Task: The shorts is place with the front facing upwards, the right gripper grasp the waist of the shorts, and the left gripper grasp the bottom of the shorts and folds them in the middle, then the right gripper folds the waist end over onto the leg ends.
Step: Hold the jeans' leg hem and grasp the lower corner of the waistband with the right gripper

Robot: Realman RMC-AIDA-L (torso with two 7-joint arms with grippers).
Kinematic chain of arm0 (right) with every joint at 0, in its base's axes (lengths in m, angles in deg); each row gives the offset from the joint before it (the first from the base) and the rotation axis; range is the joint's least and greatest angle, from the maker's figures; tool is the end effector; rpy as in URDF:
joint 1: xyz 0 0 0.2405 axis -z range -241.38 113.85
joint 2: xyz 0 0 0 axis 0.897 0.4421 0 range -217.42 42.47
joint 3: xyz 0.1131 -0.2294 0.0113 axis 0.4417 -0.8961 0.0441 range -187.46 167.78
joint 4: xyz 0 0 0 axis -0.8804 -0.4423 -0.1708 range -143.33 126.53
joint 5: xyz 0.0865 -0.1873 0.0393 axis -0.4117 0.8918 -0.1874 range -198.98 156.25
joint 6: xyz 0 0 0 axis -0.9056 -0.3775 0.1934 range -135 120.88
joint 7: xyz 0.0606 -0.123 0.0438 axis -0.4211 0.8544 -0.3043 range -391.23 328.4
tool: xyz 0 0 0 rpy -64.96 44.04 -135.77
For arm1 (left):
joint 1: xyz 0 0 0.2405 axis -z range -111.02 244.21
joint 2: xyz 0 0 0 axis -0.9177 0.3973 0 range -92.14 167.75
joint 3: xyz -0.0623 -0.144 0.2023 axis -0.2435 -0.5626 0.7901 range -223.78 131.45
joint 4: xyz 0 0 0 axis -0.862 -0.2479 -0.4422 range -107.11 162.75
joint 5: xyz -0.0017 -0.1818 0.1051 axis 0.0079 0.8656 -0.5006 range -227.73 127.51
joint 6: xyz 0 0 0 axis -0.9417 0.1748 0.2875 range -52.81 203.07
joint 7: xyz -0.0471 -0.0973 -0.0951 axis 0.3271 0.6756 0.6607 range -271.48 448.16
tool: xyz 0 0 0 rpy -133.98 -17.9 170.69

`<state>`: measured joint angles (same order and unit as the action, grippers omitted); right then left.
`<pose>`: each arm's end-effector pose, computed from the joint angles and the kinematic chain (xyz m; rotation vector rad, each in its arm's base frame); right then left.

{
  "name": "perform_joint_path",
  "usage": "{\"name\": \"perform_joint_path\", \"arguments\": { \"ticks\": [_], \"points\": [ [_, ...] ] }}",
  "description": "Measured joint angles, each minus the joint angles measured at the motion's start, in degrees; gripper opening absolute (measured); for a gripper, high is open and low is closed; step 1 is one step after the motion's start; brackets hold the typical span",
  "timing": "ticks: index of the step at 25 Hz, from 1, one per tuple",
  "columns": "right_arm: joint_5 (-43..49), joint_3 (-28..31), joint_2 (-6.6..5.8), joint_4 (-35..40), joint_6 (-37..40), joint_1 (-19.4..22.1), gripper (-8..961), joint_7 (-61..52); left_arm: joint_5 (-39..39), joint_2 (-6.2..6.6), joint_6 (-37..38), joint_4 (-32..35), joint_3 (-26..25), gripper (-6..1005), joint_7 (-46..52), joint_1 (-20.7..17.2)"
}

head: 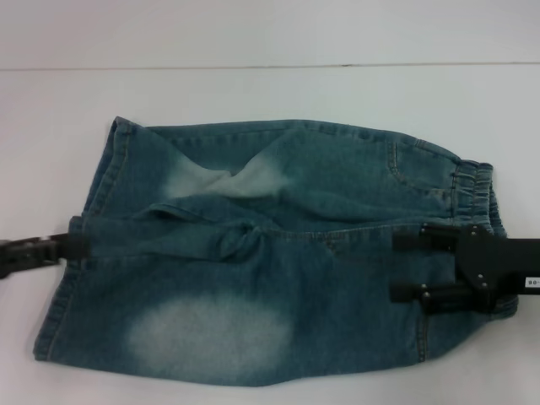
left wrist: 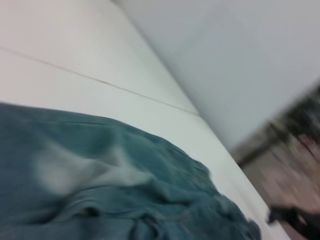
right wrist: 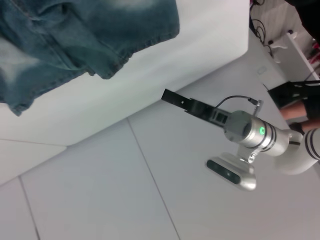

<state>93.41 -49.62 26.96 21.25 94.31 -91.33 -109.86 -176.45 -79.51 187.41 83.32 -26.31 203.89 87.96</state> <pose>0.2815 0.2858 0.0094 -2.8700 0.7585 0.8415 -0.3093 0.2598 0.0900 -2.4641 -1.4796 -0.7657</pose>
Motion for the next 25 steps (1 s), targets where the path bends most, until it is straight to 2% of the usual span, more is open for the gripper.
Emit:
{"name": "perform_joint_path", "arguments": {
  "ticks": [3,9,18,25],
  "points": [
    [0.00,0.57,0.09,0.02,2.38,0.39,944,0.10,-1.75,0.90,0.40,1.06,-3.61,774,5.83,-0.58],
    [0.19,1.30,0.14,2.00,3.37,0.87,944,0.05,-10.68,1.81,0.18,1.26,-7.25,773,8.67,-0.23],
    [0.36,0.96,0.43,2.17,1.89,-0.22,944,-0.49,-20.49,2.06,-1.68,1.37,-6.83,772,10.55,1.40],
    [0.36,0.81,0.55,2.17,1.01,-0.40,944,-0.74,-24.40,2.06,-2.79,1.37,-6.62,771,11.36,2.22]
  ]
}}
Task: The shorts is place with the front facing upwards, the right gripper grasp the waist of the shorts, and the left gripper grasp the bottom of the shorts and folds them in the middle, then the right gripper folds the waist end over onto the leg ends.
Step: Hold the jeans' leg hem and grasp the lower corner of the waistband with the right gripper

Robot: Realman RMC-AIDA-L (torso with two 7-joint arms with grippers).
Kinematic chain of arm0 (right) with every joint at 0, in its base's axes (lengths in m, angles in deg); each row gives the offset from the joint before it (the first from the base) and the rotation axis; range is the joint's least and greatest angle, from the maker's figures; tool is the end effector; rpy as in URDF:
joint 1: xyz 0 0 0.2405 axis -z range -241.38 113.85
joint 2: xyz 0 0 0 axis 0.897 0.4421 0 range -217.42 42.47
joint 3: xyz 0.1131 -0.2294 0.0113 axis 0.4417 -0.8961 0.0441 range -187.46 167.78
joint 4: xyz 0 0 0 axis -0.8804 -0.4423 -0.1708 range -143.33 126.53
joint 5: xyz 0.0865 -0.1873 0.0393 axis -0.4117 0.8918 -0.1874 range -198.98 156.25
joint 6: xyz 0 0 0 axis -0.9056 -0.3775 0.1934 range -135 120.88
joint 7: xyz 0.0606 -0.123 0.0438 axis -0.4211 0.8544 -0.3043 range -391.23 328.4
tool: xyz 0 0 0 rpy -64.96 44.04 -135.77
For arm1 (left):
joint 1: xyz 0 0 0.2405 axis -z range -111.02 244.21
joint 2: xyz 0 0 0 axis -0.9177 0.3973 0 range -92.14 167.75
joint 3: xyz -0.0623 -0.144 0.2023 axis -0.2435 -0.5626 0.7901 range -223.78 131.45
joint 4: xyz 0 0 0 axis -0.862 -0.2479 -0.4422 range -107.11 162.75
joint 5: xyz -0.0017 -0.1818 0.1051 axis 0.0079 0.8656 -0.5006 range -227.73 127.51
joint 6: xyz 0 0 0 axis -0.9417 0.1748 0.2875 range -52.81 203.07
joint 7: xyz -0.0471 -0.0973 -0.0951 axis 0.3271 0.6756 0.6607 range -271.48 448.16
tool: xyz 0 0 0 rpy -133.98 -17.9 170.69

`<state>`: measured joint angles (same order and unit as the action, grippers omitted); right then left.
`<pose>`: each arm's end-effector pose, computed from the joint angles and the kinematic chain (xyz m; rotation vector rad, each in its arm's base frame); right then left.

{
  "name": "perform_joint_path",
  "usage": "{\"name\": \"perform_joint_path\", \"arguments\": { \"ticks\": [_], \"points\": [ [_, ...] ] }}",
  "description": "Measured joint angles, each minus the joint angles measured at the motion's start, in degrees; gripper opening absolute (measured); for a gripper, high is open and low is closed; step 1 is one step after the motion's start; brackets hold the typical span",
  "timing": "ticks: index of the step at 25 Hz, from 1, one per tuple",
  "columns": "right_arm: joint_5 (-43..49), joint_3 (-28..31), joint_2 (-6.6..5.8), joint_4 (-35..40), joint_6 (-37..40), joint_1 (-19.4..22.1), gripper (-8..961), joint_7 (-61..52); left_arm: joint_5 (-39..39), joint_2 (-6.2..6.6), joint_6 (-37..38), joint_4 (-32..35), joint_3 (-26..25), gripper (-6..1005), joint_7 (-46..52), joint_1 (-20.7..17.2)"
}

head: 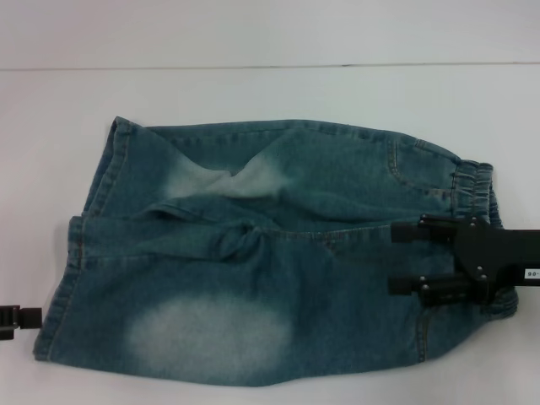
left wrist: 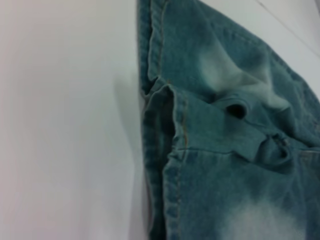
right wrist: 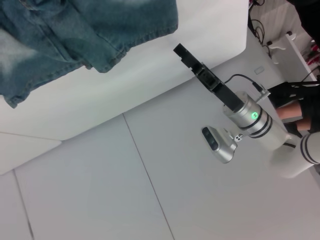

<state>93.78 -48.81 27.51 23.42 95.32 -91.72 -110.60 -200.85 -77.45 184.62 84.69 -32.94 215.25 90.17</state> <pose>0.2756 0.2895 0.0130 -2.8758 0.7257 0.8469 -0.3565 0.2438 0.0999 -2.1594 -1.9431 -0.3137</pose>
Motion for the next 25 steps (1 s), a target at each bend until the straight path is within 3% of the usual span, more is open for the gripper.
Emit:
{"name": "perform_joint_path", "arguments": {
  "ticks": [14,25],
  "points": [
    [0.00,-1.17,0.20,-0.19,-0.06,-1.45,945,-1.03,-2.28,-1.04,-4.20,-0.70,6.74,769,1.65,1.37],
    [0.00,-1.19,0.41,-0.39,-0.76,-1.51,944,-1.06,-2.37,-1.11,-5.30,-2.02,9.47,767,3.23,2.54]
  ]
}}
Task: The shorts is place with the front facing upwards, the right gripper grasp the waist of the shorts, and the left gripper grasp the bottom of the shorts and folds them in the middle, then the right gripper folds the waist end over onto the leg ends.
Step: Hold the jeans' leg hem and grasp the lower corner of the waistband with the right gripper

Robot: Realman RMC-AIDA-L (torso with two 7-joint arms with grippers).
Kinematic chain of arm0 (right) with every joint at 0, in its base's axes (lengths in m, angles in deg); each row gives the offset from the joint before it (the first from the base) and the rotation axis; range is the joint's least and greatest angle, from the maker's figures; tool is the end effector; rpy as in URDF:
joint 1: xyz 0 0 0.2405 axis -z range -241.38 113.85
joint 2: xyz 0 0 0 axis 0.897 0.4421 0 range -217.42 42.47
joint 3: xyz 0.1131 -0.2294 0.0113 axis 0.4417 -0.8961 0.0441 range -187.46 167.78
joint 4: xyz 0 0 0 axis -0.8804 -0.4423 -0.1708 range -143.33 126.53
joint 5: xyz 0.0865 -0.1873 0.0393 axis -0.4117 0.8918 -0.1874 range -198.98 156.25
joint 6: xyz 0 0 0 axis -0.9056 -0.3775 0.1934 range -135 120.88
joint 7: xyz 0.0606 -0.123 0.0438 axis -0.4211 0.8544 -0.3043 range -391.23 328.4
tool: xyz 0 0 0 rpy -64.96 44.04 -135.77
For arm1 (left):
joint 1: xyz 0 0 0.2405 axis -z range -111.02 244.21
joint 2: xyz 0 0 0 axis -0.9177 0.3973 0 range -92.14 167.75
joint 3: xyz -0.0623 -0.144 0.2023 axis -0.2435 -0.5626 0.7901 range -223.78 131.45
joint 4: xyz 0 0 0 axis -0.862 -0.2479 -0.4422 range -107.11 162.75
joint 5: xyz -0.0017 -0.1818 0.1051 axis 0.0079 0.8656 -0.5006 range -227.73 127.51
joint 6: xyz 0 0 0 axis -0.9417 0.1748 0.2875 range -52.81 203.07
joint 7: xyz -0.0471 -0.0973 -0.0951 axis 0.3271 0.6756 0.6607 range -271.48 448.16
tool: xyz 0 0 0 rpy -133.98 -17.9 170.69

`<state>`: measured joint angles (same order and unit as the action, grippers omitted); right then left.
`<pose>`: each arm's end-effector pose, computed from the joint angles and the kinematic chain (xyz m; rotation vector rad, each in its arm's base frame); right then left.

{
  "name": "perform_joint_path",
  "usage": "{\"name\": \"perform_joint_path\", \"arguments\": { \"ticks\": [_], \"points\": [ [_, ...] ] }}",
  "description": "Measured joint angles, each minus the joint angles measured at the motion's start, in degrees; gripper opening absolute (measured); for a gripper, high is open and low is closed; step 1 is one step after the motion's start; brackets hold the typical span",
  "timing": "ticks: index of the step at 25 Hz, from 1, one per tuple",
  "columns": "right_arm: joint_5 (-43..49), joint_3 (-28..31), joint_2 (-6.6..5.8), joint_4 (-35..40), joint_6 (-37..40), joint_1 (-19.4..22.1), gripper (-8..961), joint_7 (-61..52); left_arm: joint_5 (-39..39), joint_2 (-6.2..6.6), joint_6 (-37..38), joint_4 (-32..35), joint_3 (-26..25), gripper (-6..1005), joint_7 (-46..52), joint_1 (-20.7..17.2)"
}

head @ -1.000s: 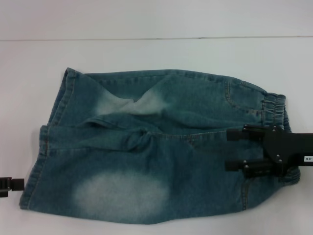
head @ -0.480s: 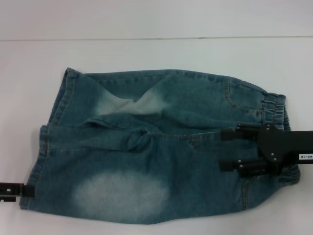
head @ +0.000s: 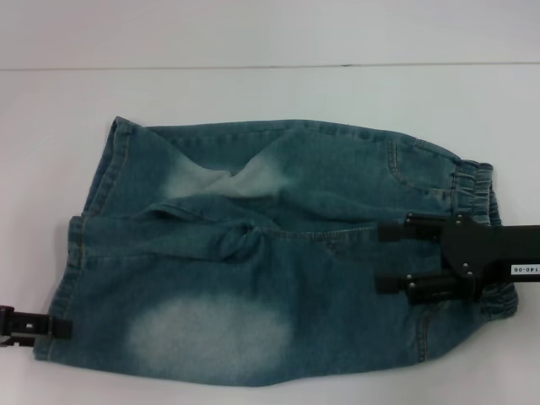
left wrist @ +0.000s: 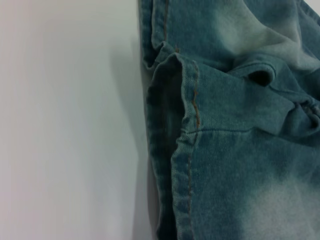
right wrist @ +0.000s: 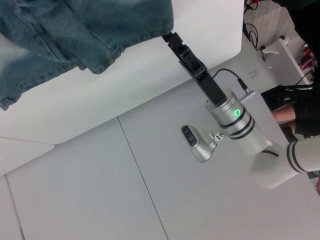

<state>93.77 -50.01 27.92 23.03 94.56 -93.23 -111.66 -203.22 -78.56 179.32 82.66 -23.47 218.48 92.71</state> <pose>0.2673 0.2952 0.0066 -2.9036 0.7285 0.8397 -0.3475 0.2658 0.0739 -2.2253 -1.9400 -0.1015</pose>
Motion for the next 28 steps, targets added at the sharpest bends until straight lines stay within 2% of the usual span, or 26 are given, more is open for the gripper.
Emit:
{"name": "perform_joint_path", "arguments": {
  "ticks": [6,12,16,25,28],
  "points": [
    [0.00,0.00,0.00,0.01,-0.02,0.03,944,0.00,0.00,0.14,-0.93,0.01,0.05,766,0.13,0.17],
    [0.00,0.11,0.00,0.19,-0.04,0.15,945,0.00,0.01,0.03,-1.82,-0.13,1.30,544,-0.05,0.00],
    [0.00,0.37,0.00,0.29,-0.03,0.29,943,0.00,0.01,-0.24,-1.65,-0.21,2.41,302,0.03,0.04],
    [0.00,0.47,0.00,0.39,-0.03,0.46,927,0.00,0.01,-0.67,-1.85,-0.21,2.90,78,-0.02,0.15],
    [0.00,0.52,0.00,0.39,-0.03,0.48,922,0.00,0.01,-0.73,-1.91,-0.20,2.91,79,-0.11,0.16]
  ]
}}
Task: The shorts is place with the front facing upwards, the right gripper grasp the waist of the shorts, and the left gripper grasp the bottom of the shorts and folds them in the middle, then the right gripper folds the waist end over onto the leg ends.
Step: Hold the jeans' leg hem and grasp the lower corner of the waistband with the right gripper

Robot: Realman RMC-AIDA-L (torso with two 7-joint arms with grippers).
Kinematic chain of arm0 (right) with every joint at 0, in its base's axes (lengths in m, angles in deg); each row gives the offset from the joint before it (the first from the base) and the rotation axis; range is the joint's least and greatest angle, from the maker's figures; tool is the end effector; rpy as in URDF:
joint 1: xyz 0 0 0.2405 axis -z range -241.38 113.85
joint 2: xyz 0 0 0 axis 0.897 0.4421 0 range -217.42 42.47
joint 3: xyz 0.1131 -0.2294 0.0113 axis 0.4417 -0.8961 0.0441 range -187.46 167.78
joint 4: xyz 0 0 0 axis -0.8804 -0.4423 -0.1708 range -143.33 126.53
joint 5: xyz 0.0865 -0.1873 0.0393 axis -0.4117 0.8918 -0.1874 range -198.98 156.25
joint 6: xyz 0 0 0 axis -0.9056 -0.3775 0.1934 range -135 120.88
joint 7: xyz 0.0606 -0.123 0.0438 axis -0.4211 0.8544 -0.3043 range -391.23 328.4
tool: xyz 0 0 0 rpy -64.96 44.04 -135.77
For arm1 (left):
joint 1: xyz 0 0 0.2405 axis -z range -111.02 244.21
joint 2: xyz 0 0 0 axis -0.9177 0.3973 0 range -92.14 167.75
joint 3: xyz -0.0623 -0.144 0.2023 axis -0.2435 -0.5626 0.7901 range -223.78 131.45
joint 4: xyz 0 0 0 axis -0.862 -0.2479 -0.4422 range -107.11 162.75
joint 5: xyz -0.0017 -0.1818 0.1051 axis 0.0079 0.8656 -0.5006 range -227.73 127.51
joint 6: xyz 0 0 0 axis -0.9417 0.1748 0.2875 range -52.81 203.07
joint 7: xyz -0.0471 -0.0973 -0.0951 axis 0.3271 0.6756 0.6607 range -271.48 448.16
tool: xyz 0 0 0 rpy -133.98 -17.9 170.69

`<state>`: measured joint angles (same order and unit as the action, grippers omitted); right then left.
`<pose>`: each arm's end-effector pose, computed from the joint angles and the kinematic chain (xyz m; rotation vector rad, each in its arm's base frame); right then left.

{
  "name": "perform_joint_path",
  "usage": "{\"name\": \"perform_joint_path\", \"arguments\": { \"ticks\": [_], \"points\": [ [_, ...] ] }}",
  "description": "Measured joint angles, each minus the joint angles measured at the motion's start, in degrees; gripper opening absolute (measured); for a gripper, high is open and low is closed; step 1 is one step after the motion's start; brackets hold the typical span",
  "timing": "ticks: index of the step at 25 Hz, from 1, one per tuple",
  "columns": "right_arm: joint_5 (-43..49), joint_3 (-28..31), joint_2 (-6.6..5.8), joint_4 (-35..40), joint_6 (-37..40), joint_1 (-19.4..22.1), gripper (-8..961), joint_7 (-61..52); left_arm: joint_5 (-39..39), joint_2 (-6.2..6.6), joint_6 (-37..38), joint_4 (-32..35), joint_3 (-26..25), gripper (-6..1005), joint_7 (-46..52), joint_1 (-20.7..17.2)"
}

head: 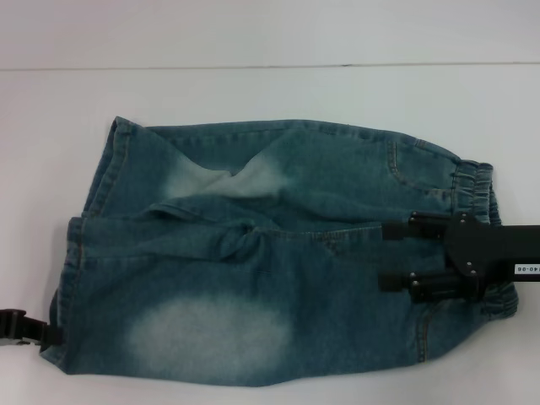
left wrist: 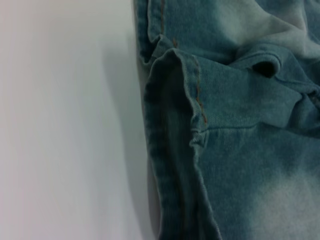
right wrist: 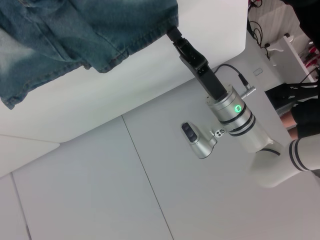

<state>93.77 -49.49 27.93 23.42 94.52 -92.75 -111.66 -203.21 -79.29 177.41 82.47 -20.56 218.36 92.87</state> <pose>0.2697 0.2944 0.0085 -2.8880 0.7331 0.8404 -0.3453 0.2700 0.0647 -2.2533 -1.9091 -0.0511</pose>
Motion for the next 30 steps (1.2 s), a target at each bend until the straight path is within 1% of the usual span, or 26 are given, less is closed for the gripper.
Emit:
{"name": "perform_joint_path", "arguments": {
  "ticks": [15,19,22,25,27,30],
  "points": [
    [-0.36,1.45,-0.29,0.00,0.02,0.04,896,-0.89,0.64,-0.26,-1.42,0.26,-0.12,38,-1.00,0.41],
    [-0.34,1.96,-0.85,0.28,0.03,-0.37,889,-2.94,0.89,-0.33,-1.17,0.22,-0.17,38,-1.00,0.92],
    [0.65,1.43,-1.80,3.96,0.08,-0.74,884,-9.94,1.40,-0.33,-1.38,0.37,-0.77,37,-0.62,1.41],
    [3.47,1.11,-2.42,10.05,0.92,-0.78,879,-18.58,1.51,-0.16,-2.13,0.37,-1.97,37,-0.45,1.88],
    [6.44,1.10,-2.73,14.05,1.90,-0.81,875,-22.96,1.79,-0.04,-2.55,0.22,-2.59,37,-0.58,2.09],
    [12.04,1.11,-3.11,17.50,3.12,-1.48,870,-26.23,2.92,0.01,-3.44,0.19,-2.74,38,-0.86,2.11]
  ]
}}
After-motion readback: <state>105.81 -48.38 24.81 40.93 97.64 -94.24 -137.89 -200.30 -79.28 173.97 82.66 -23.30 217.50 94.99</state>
